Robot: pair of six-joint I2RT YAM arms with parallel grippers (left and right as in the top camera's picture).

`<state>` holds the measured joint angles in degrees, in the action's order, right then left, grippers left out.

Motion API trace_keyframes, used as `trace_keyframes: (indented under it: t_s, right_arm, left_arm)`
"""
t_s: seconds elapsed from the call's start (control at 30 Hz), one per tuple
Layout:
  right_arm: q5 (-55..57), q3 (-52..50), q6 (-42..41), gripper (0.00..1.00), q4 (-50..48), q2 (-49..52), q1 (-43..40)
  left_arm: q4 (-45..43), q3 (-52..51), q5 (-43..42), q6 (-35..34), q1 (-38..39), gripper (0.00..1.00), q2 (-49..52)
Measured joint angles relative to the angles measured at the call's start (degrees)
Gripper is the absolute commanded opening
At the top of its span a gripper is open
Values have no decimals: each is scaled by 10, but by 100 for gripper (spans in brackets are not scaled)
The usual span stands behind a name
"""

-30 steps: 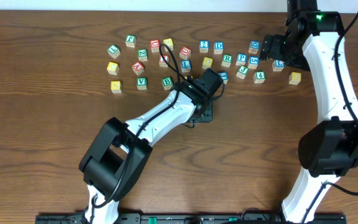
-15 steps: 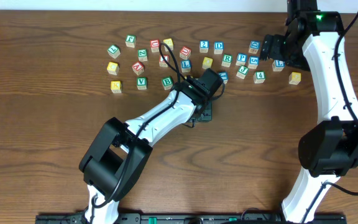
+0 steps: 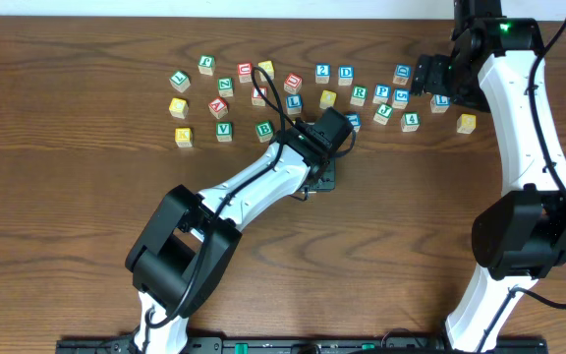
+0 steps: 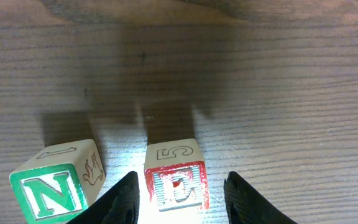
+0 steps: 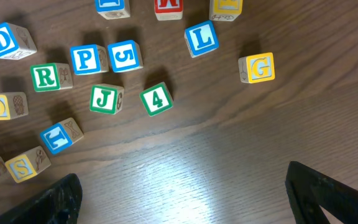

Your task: Spell out NEURIPS

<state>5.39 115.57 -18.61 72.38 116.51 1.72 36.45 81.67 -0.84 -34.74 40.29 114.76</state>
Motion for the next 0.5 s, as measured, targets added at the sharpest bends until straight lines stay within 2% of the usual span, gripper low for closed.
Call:
trace_keyframes:
  t_s: [0.33, 0.4, 0.5]
  right_arm:
    - [0, 0, 0, 99, 0, 0, 0]
    - [0, 0, 0, 99, 0, 0, 0]
    - [0, 0, 0, 99, 0, 0, 0]
  left_arm:
    - [-8, 0, 2, 0, 0, 43, 21]
    - [-8, 0, 2, 0, 0, 37, 29]
    - [-8, 0, 2, -2, 0, 35, 32]
